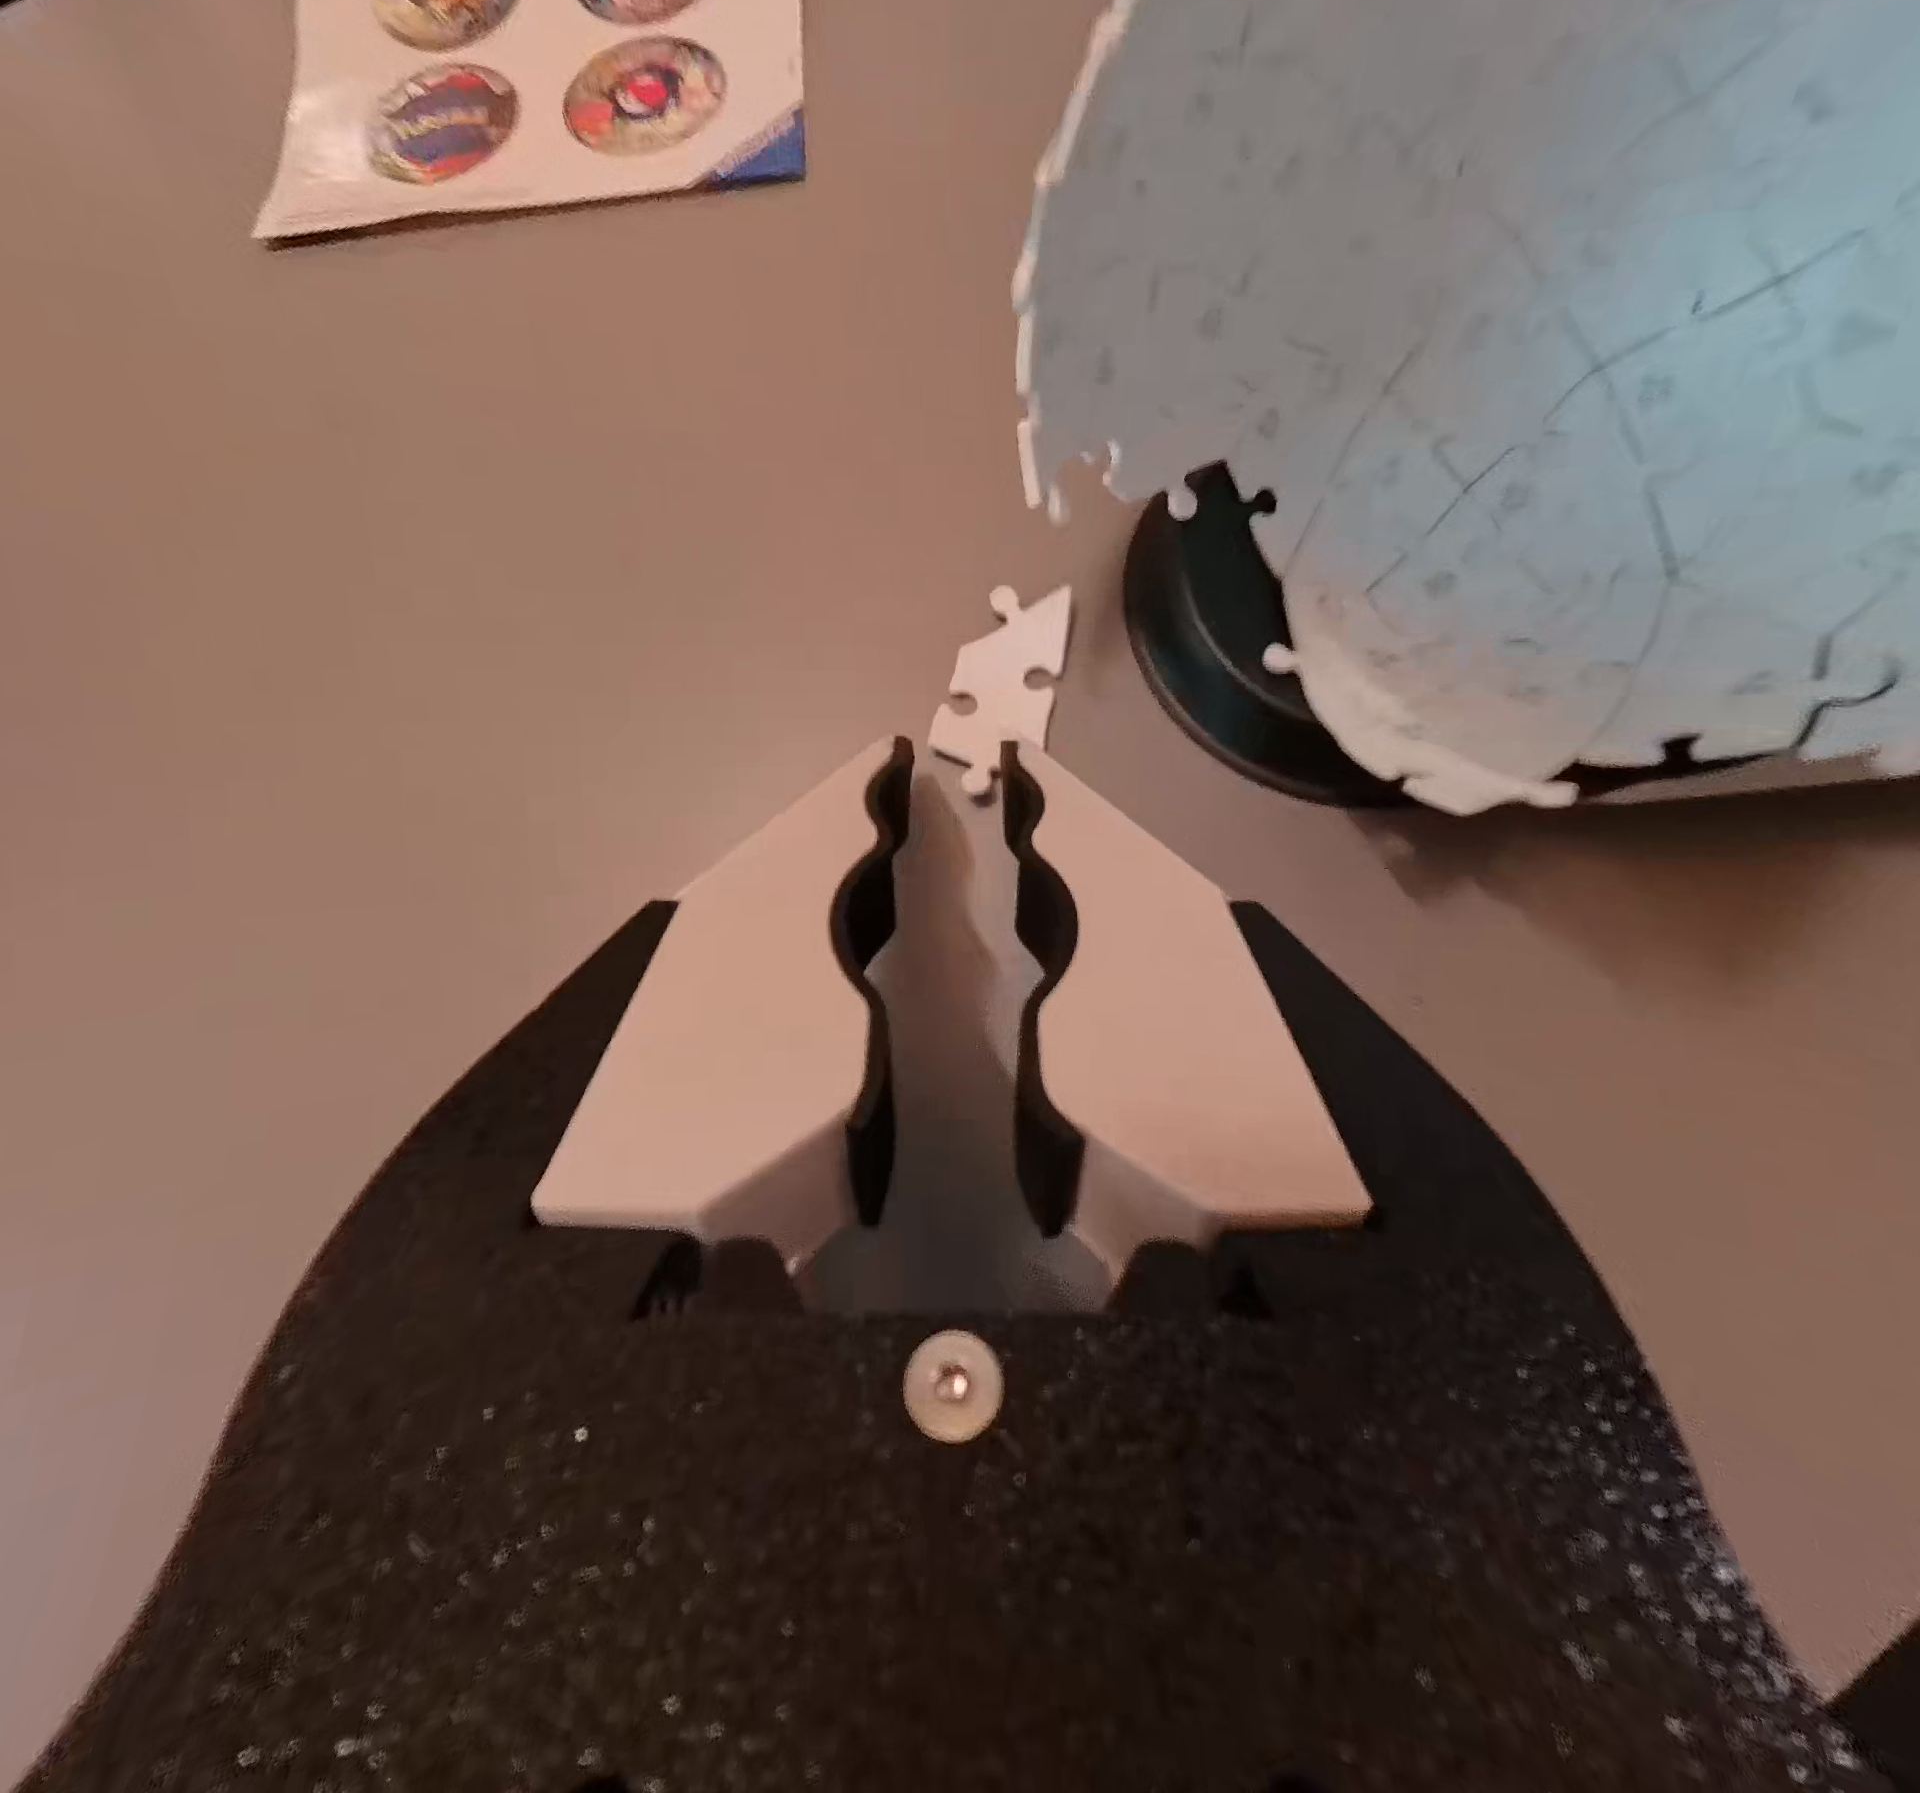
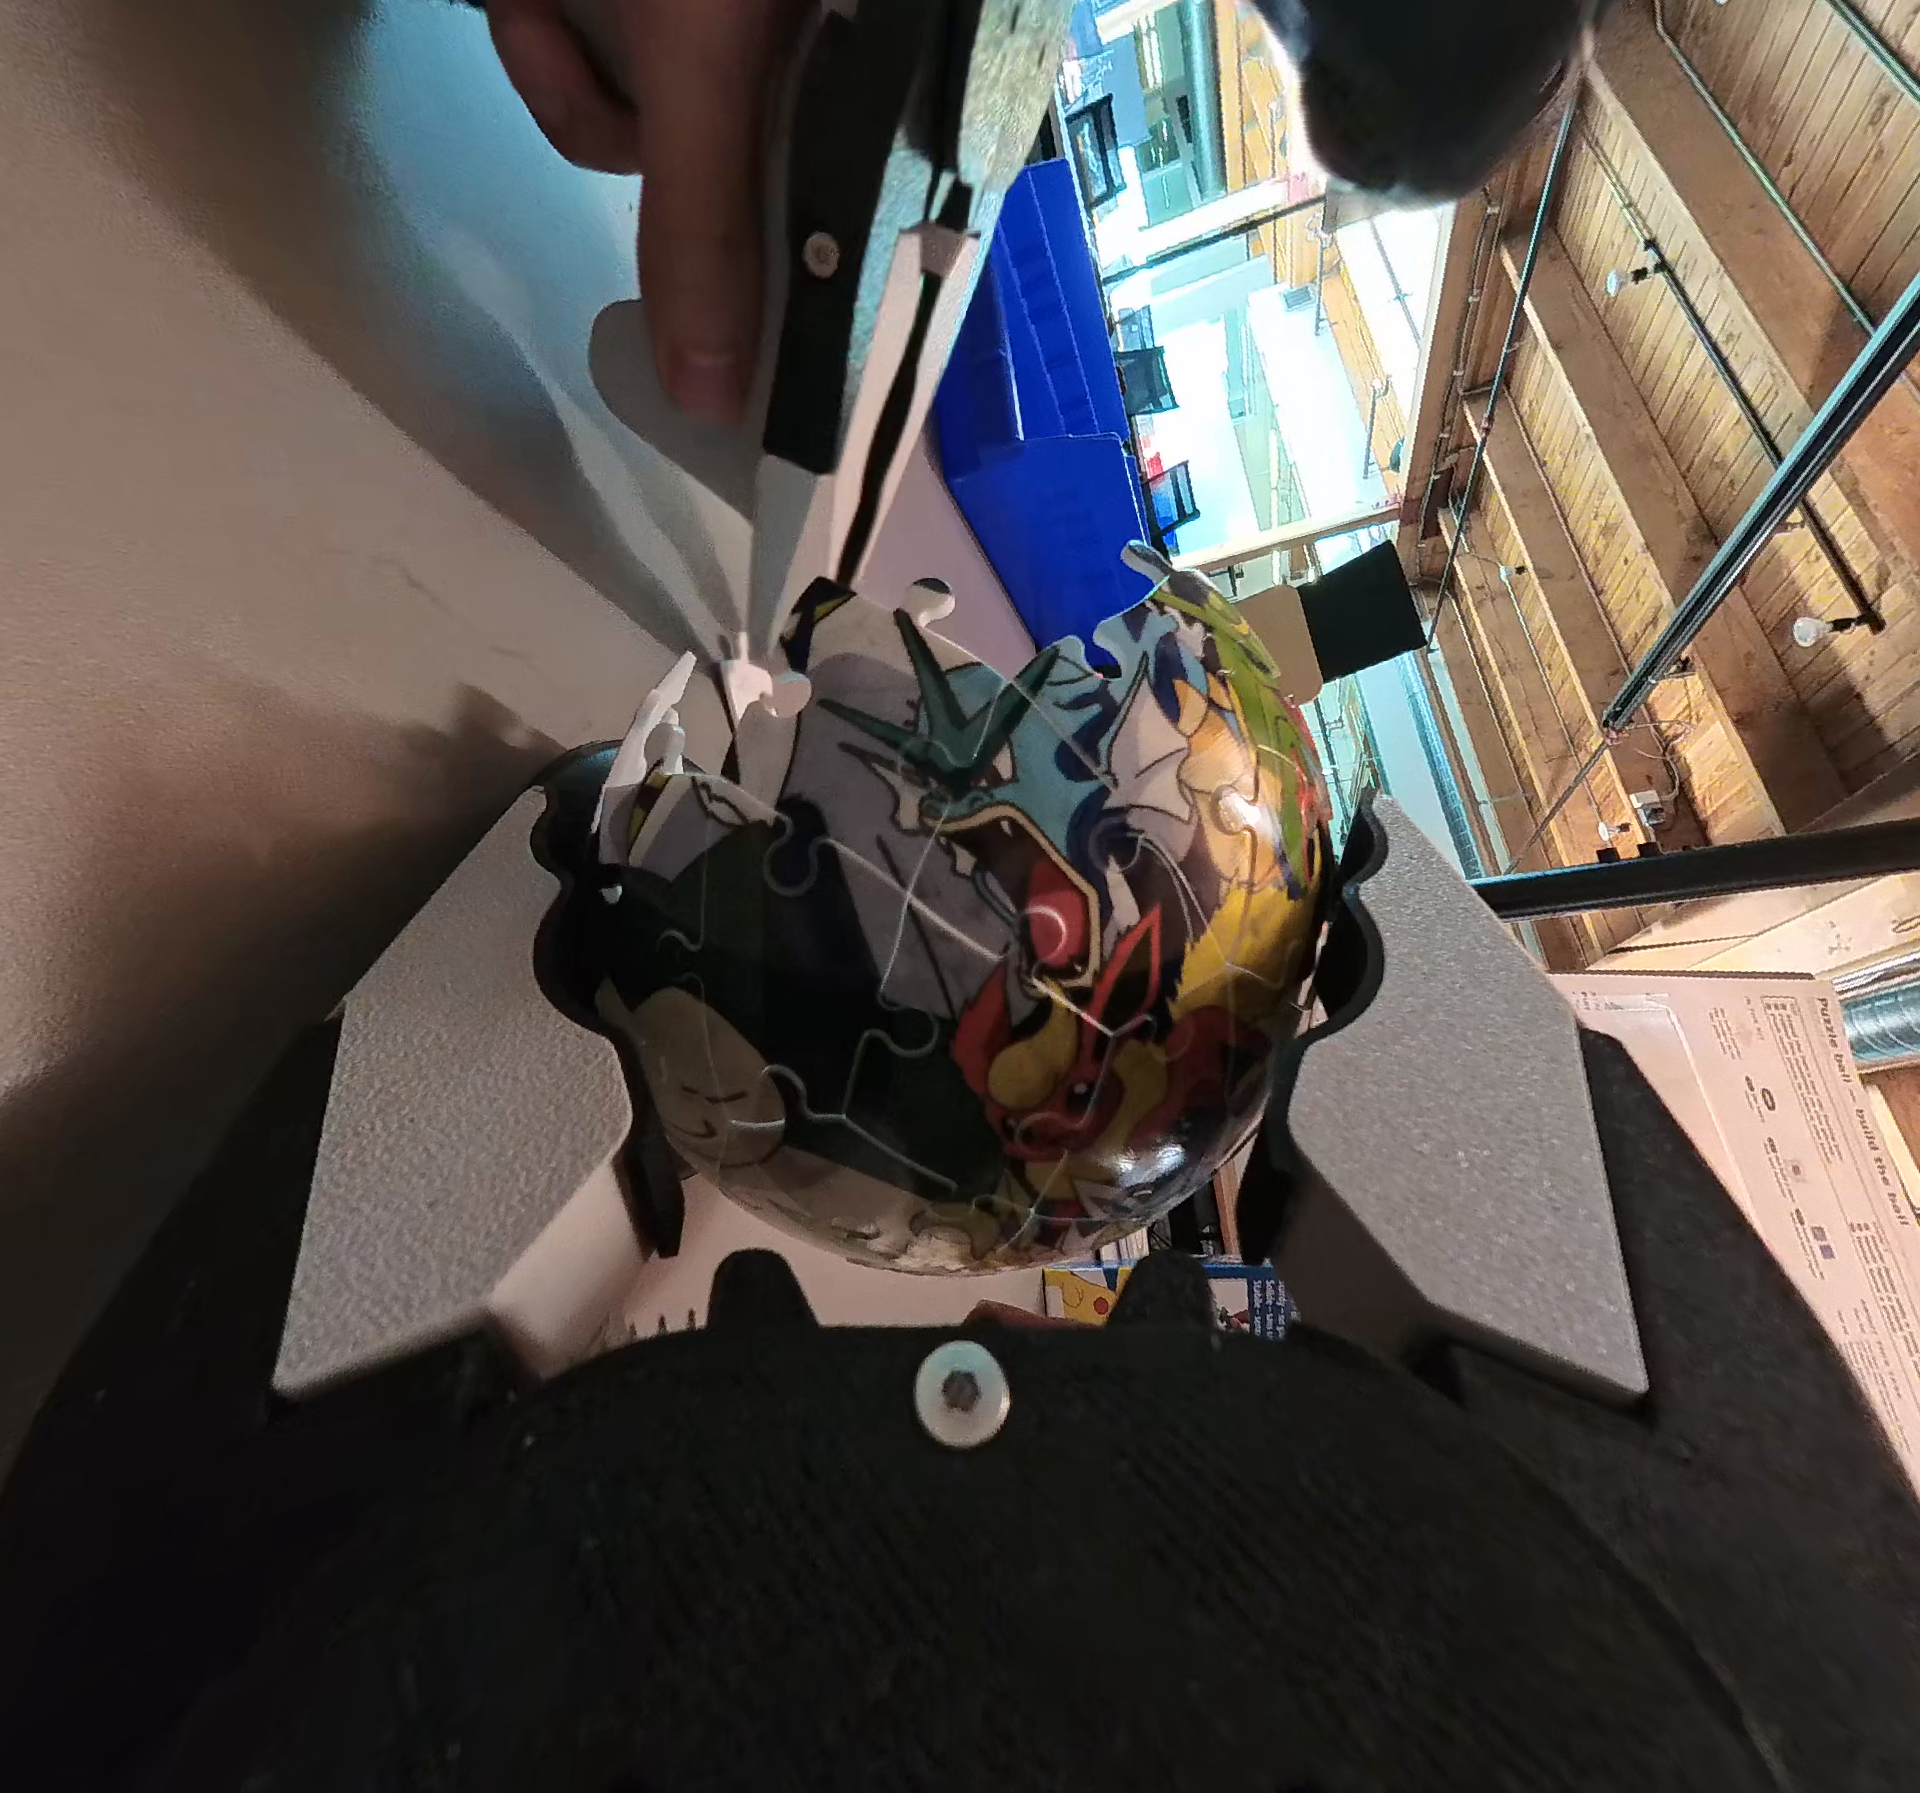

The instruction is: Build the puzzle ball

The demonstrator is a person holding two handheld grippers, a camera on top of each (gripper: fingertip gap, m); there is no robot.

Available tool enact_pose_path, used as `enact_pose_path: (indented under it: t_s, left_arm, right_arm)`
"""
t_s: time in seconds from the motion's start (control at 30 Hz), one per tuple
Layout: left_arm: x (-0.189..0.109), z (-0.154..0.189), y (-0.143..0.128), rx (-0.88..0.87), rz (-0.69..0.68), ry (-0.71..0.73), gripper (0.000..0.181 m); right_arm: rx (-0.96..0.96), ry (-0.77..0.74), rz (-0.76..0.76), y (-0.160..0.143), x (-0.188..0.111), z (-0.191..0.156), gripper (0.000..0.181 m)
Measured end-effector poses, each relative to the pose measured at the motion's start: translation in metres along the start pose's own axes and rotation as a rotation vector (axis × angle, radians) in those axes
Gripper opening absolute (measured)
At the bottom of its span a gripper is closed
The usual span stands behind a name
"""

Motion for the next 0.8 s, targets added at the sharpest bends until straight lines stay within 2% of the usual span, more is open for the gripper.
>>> enact_pose_path:
  t_s: [0.27,0.37,0.5,0.6,0.67,0.8]
  left_arm:
    - [0.0064,0.0062,-0.0042,0.013,-0.034,-0.058,0.005]
    - [0.0056,0.0070,-0.0041,0.019,-0.031,-0.063,0.013]
    - [0.0076,0.0075,-0.0025,0.008,-0.033,-0.082,0.013]
    - [0.0103,0.0058,-0.0005,0.014,-0.035,-0.071,0.003]
    - [0.0108,0.0048,-0.0002,0.011,-0.035,-0.064,0.003]
    - [0.0043,0.0080,0.0055,0.076,0.021,-0.051,0.003]
  right_arm:
    - [0.003,0.000,0.000,-0.0004,0.0001,0.0001,0.140]
    - [0.004,-0.001,0.002,-0.0006,0.0001,0.0001,0.140]
    - [0.005,0.000,0.002,-0.0007,0.0003,0.0003,0.140]
    - [0.004,-0.001,0.002,-0.0007,0.0003,0.0004,0.140]
    - [0.005,-0.002,0.002,-0.0009,0.0003,0.0005,0.140]
    - [0.007,0.000,0.003,-0.0012,0.0006,0.0007,0.140]
Point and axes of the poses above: each gripper's, where its closed fingertips meet, x out along the fingers, y out of its top, z = x × y across the jaws, the point moved 3 cm from there along -x, back along the fingers, and after that the axes turned 3 degrees about -z, right-handed, at the moved point
